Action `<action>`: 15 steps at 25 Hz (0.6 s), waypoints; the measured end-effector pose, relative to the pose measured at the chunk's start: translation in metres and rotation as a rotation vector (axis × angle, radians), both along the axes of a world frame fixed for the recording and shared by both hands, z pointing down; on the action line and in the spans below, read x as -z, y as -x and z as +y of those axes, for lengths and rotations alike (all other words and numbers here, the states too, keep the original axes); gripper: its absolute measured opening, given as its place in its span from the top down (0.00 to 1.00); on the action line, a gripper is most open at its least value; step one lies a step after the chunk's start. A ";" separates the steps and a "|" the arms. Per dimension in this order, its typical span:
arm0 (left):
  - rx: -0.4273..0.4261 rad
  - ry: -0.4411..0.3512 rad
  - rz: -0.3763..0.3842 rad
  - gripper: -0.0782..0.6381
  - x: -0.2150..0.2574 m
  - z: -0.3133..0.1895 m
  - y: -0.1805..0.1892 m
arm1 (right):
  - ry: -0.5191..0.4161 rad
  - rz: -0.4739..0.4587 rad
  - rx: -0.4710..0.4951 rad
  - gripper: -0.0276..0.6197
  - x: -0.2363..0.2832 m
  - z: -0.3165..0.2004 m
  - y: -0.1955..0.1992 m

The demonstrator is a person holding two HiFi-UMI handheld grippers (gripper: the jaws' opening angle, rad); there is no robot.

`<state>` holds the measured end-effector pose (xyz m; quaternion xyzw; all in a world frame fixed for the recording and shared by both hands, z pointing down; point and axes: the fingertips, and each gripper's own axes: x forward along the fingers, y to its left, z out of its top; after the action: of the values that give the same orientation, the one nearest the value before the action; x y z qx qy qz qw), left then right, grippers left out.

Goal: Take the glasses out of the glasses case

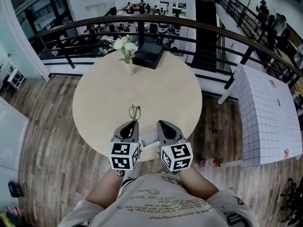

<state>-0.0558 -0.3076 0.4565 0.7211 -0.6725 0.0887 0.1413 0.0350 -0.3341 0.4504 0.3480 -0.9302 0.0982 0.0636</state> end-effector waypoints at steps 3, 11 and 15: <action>0.018 -0.002 -0.025 0.86 0.002 0.010 0.000 | 0.014 -0.013 0.008 0.94 -0.001 0.003 0.005; 0.043 0.020 0.008 0.86 -0.008 0.018 0.000 | 0.021 -0.017 0.031 0.94 -0.003 0.011 0.008; 0.040 0.022 0.008 0.86 -0.009 0.018 -0.002 | 0.024 -0.019 0.031 0.94 -0.005 0.012 0.005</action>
<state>-0.0538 -0.2894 0.4653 0.7062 -0.6851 0.0905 0.1537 0.0302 -0.3225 0.4555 0.3319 -0.9347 0.1116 0.0605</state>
